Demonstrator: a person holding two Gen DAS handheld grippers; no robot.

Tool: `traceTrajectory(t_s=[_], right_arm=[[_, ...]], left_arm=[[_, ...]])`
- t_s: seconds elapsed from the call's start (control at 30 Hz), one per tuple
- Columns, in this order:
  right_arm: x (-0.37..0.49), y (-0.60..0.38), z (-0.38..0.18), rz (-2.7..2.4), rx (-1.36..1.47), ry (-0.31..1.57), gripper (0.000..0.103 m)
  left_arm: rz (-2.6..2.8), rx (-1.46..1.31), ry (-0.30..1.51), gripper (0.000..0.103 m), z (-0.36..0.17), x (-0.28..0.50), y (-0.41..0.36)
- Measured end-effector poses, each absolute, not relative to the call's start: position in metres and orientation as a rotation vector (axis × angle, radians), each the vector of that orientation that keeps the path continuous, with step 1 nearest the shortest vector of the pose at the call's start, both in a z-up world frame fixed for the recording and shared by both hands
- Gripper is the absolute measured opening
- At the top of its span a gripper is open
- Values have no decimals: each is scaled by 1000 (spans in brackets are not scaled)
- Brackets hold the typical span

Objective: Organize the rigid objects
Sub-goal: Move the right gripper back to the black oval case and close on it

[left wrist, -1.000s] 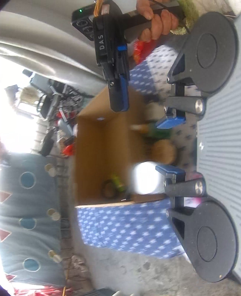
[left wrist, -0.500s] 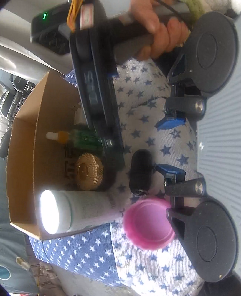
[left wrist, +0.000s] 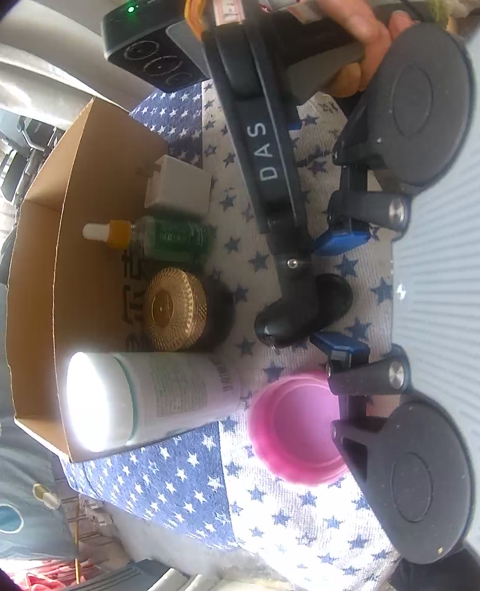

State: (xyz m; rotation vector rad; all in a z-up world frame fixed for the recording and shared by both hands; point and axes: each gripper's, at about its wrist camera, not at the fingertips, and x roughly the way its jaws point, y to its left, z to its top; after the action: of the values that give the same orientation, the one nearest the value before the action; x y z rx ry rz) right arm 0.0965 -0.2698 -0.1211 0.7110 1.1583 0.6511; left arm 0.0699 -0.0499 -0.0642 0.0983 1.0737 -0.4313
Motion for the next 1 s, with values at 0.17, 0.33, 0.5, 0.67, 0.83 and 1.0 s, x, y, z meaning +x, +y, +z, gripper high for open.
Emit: traceTrajectory(t_s=[0.17, 0.33, 0.5, 0.67, 0.83, 1.0], right_arm=[[83, -287, -121, 629, 752, 1136, 14], [56, -315, -120, 576, 792, 1127, 14], [38, -331, -122, 528, 847, 1106, 16], [38, -334, -124, 495, 846, 1077, 17], [45, -333, -125, 482, 845, 1063, 17], [52, -332, -126, 485, 844, 1065, 17]], left_arm=[[-506, 124, 1068, 46, -65, 62, -66], [-603, 185, 1058, 46, -67, 46, -88], [-655, 218, 1041, 46, -67, 41, -93], [-653, 228, 1053, 46, -67, 48, -95], [-649, 178, 1078, 47, -68, 59, -89], [-661, 151, 1089, 48, -69, 69, -86]])
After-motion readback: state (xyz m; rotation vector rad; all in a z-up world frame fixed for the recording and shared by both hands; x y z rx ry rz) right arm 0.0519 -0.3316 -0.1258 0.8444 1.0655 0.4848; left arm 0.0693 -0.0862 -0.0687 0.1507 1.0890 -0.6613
